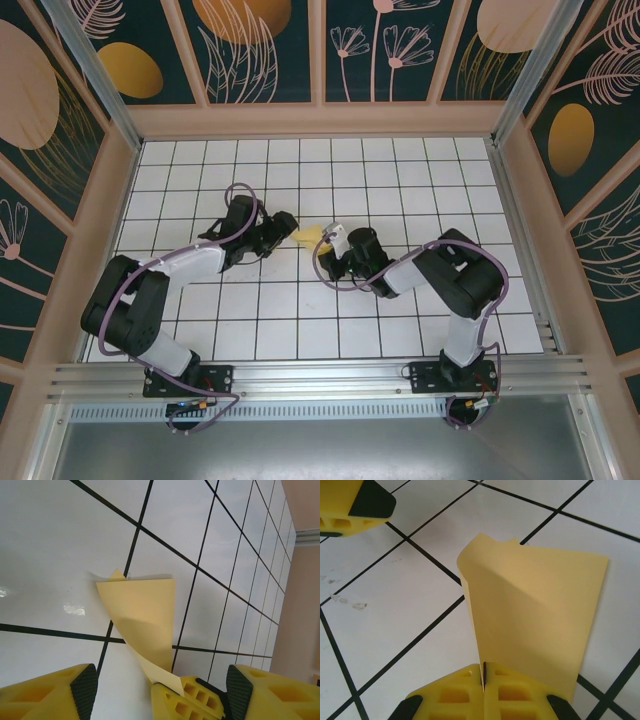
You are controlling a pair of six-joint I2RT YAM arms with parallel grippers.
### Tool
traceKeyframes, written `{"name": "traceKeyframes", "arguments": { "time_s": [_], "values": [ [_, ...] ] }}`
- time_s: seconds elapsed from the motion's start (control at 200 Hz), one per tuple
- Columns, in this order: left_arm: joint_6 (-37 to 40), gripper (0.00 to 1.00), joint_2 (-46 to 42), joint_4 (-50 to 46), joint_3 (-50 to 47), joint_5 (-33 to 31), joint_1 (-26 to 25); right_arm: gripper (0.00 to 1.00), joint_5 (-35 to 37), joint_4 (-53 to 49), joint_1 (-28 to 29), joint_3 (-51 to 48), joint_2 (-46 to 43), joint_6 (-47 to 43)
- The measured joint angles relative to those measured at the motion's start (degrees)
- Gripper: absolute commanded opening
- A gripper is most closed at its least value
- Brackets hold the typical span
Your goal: Fold a paper plane with a square sheet of paper (pick it up from the middle)
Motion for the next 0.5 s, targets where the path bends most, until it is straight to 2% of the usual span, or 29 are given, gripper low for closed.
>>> {"name": "traceKeyframes", "arguments": {
  "time_s": [0.5],
  "values": [
    [1.0,0.72,0.0,11.2,-5.2,4.3,-0.2,0.00,-6.6,-0.1,-3.7,-0.2,0.0,11.4]
  ]
}}
